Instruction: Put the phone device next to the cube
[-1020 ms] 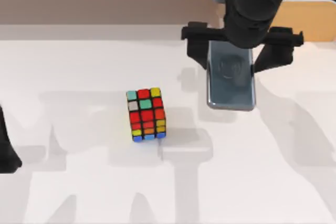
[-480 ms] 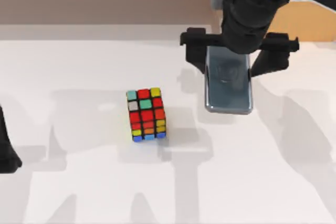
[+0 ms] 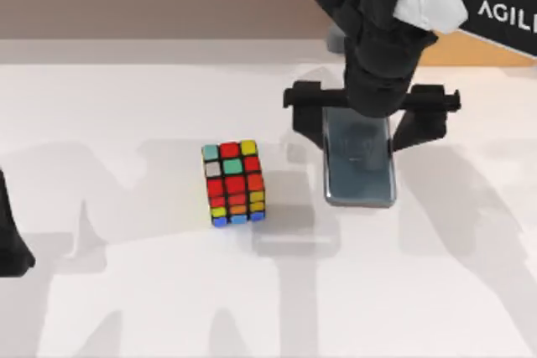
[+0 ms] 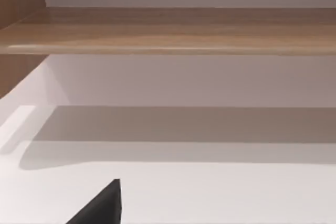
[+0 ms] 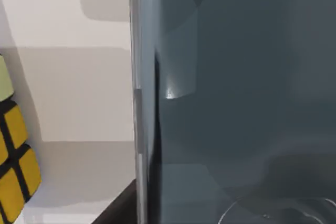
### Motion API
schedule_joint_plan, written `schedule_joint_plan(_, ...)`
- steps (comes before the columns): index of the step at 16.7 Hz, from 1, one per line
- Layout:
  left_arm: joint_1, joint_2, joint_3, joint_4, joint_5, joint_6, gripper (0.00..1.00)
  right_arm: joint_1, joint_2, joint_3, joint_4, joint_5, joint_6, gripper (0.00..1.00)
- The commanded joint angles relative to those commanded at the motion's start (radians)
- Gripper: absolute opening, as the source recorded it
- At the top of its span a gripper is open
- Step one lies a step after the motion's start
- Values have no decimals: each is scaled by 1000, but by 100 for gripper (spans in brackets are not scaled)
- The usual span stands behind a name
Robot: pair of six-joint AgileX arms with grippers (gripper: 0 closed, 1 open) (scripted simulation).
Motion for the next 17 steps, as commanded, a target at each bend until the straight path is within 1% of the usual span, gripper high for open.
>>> schedule_joint_plan(7,0,0,0,0,0,0,100,1,120,-96,128,-21,-24,0)
schedule_joint_plan(13,0,0,0,0,0,0,100,1,120,-96,128,-21,-24,0)
schedule_joint_plan(17,0,0,0,0,0,0,100,1,120,-96,128,-21,-24,30)
